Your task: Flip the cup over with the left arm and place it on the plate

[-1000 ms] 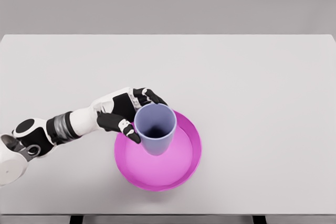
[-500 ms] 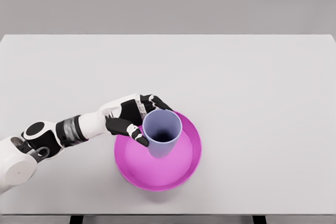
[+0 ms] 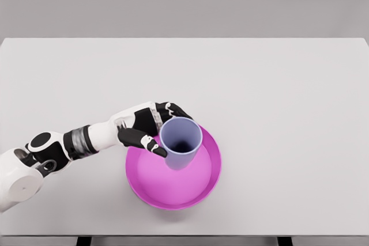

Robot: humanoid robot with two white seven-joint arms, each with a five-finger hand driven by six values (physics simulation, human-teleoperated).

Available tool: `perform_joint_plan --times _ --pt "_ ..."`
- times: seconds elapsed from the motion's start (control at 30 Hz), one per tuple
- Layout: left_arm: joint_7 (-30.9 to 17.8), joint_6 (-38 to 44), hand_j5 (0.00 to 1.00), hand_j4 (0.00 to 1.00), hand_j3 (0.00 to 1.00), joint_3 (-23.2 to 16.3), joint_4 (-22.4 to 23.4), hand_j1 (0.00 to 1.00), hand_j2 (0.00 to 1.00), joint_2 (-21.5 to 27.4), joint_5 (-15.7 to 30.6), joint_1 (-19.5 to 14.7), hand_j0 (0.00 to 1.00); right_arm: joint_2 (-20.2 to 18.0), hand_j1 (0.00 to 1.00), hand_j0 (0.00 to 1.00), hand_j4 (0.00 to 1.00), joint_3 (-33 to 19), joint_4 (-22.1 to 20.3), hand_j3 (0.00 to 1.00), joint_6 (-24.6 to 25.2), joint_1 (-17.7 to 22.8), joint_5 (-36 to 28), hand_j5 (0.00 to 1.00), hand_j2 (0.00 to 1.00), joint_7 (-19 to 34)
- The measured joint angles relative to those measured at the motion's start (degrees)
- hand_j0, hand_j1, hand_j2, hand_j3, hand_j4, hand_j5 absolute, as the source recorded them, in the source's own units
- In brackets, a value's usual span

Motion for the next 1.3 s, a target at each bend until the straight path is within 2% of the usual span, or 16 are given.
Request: perform_joint_plan --times 0.23,0.5,0.7,1.0,1.17,1.3 --pt "0.00 0.01 0.62 0.62 0.62 0.04 1.68 0.62 0.62 -1.26 -1.68 0.18 0.62 0.00 1.00 1.00 1.00 0.00 0.00 1.00 0.00 0.00 0.00 1.00 1.00 0.00" --pt "0.01 -0.09 0.83 0.83 0.83 0.05 1.67 0.83 0.83 -1.21 -2.17 0.44 0.83 0.00 1.00 1.00 1.00 0.00 0.00 1.00 0.00 0.00 0.00 1.00 1.00 0.00" --pt "0.01 -0.17 0.87 0.87 0.87 0.04 1.41 0.87 0.87 -0.89 -2.25 0.53 0.87 0.00 1.00 1.00 1.00 0.00 0.00 1.00 0.00 0.00 0.00 1.00 1.00 0.00" --pt "0.01 -0.26 0.98 0.98 0.98 -0.37 1.35 0.98 0.98 -0.79 -2.25 0.53 0.98 0.00 1.00 1.00 1.00 0.00 0.00 1.00 0.00 0.00 0.00 1.00 1.00 0.00" --pt "0.02 -0.30 0.99 0.99 0.99 -0.07 1.33 0.99 0.99 -0.78 -1.93 1.67 0.99 0.00 1.00 1.00 1.00 0.00 0.00 1.00 0.00 0.00 0.00 1.00 1.00 0.00" --pt "0.01 -0.63 0.99 0.99 0.99 0.19 1.33 0.99 0.99 -0.64 -2.17 1.23 0.99 0.00 1.00 1.00 1.00 0.00 0.00 1.00 0.00 0.00 0.00 1.00 1.00 0.00"
